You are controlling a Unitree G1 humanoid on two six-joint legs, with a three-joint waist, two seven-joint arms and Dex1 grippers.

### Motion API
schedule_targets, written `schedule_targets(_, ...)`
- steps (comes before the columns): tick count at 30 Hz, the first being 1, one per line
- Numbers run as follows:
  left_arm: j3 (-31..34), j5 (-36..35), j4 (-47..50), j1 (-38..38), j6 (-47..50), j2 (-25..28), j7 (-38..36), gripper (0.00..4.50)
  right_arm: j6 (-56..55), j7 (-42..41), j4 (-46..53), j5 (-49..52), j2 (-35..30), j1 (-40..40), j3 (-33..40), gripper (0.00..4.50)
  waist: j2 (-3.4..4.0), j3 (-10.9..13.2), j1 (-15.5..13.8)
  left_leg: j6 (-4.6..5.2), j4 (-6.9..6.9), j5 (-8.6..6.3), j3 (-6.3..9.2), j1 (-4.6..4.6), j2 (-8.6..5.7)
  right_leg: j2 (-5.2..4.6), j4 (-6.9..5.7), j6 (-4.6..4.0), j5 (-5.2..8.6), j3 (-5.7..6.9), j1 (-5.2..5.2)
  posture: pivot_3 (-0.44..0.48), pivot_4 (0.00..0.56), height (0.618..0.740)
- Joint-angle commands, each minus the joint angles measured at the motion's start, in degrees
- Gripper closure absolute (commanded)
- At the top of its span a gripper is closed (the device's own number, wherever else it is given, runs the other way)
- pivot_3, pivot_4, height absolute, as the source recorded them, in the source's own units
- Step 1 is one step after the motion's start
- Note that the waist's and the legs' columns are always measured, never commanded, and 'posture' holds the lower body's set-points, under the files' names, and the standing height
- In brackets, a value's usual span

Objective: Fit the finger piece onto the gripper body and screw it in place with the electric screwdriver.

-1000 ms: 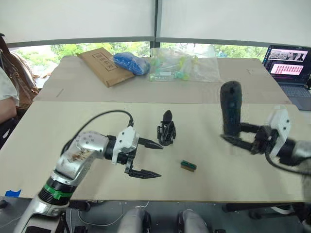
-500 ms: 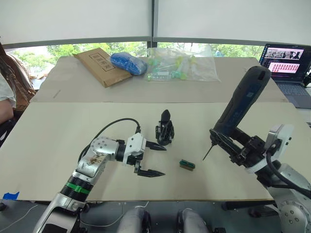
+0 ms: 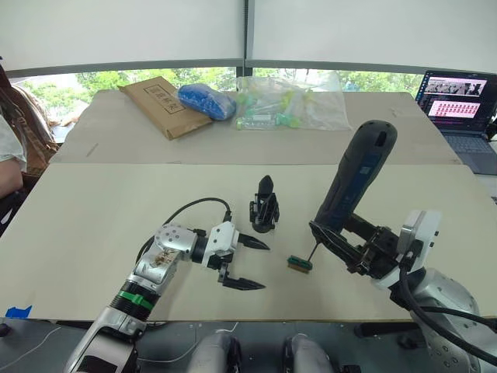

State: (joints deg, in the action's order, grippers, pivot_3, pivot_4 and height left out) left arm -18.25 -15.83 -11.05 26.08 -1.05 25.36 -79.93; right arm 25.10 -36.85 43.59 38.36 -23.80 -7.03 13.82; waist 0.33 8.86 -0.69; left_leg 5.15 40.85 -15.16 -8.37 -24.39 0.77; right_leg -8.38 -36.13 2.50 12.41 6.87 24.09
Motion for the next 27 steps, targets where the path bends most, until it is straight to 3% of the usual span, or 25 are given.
schedule_targets(1,0.39,0.49,-0.45,0.6,-2.05,-0.83,0.32,0.0,-3.3,0.6,2.08,-0.4,-0.71,1.39,-0.08,2.57,0.0,0.0,0.0,0.01,0.0,0.0,0.0,0.0,0.0,0.0,0.01,0.0,0.0,0.0,-0.01,0.0,0.15,0.732)
schedule_targets(27,-0.42,3.79,-4.59,1.0,-4.66,-4.95,2.48,0.0,-9.75,-0.65,0.98,-2.49,-1.87,-3.87,-0.15,2.57,-0.02,0.0,-0.05,0.06,0.02,-0.03,0.01,-0.01,0.01,-0.01,0.01,0.0,0.0,0.01,-0.01,0.0,0.15,0.732)
